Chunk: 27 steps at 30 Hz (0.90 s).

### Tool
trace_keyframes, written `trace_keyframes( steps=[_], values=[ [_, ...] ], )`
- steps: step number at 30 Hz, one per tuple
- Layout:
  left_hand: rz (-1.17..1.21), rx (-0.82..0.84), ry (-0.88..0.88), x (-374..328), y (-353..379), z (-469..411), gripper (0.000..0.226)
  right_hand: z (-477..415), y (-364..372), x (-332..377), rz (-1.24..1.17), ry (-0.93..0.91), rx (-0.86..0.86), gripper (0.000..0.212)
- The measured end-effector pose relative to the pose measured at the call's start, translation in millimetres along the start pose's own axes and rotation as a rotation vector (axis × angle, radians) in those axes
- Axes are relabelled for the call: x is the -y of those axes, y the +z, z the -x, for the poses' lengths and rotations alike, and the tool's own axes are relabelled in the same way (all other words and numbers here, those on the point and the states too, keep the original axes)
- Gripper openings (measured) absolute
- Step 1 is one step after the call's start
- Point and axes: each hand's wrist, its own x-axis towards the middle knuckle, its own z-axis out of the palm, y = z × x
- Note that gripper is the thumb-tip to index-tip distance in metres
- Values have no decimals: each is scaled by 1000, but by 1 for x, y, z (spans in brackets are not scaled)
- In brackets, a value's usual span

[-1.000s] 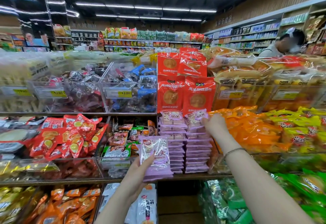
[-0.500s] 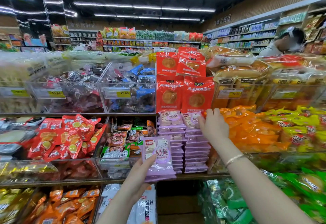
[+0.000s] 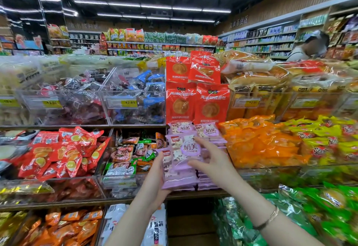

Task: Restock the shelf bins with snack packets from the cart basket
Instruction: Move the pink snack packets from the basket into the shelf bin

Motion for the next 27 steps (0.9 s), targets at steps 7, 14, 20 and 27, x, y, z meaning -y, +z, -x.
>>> trace_keyframes(
  steps=[7,14,20,27],
  values=[
    [-26,-98,-59,-3,-15,1,33,-68,-55,-21,4,114,-218,63],
    [20,-136,-68,-4,-22,4,29,-98,-64,-50,513,149,-108,44],
    [70,-88,-48,-7,-15,3,35,-80,-57,-27,686,-55,-193,43],
    [216,128,-24,-10,3,-1,53,0,0,18,728,-679,336,55]
  ],
)
